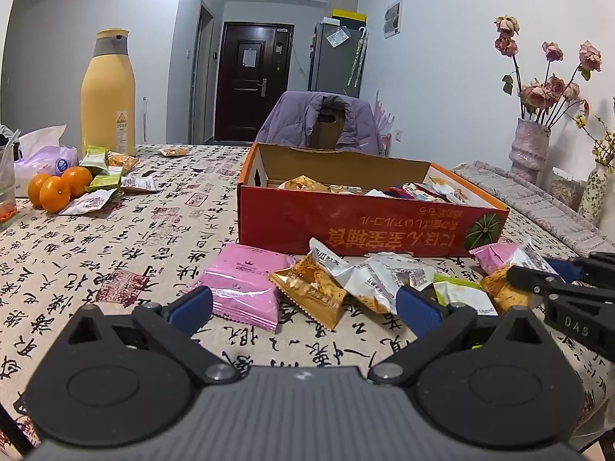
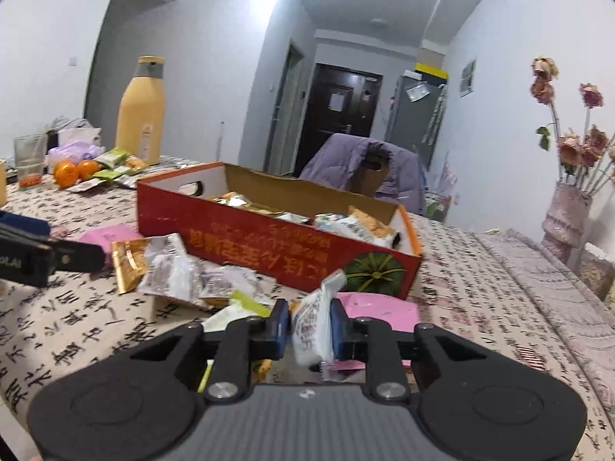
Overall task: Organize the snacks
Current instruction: 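Grasp a white snack packet with the right gripper, then grasp the pink packet with the left gripper while the right holds the white packet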
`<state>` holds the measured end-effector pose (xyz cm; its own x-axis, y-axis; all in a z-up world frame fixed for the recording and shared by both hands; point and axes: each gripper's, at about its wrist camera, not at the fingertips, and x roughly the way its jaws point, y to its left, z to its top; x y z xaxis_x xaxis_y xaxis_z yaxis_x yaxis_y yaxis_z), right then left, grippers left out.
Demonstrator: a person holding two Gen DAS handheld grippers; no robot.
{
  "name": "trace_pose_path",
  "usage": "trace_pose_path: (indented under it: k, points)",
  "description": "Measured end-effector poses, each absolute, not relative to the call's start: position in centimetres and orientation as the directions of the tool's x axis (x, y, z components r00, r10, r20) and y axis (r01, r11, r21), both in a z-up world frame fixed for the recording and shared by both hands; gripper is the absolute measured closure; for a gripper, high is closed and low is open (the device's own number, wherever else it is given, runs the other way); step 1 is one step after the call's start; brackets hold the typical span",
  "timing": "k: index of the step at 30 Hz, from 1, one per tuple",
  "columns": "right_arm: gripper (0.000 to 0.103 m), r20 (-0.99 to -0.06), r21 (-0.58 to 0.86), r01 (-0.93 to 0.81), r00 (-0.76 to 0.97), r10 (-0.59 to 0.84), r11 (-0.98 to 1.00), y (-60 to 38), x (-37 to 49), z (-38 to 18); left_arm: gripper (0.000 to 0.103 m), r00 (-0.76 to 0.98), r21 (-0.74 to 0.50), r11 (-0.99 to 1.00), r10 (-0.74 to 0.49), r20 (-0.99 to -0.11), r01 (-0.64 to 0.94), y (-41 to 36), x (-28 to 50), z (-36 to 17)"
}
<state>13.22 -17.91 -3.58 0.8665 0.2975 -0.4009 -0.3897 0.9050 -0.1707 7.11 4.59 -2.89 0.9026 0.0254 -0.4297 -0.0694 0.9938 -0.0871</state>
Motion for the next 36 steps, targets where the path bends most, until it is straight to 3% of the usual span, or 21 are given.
trace_pose_path:
  k: [8, 11, 22, 36]
  points:
    - [0.086, -0.437, -0.133, -0.410, 0.842, 0.318, 0.902, -17.5, 13.9, -4.2, 0.000, 0.902, -0.091, 0.993, 0.034, -0.431, -0.080, 4.9, 7.1, -2.9]
    - [0.091, -0.424, -0.124, -0.406, 0.846, 0.322, 0.905, -17.8, 13.7, -4.0, 0.000, 0.902, -0.089, 0.992, 0.041, -0.429, -0.087, 5.2, 7.1, -2.8]
    - [0.091, -0.377, -0.055, -0.339, 0.878, 0.295, 0.939, -19.9, 13.9, -2.9, 0.000, 0.888, -0.006, 0.991, 0.120, -0.444, -0.137, 7.4, 9.8, -1.6]
    - [0.091, -0.366, -0.032, -0.298, 0.892, 0.267, 0.954, -21.2, 14.2, -2.6, 0.000, 0.786, 0.082, 0.987, 0.160, -0.597, -0.138, 9.1, 17.4, -3.5]
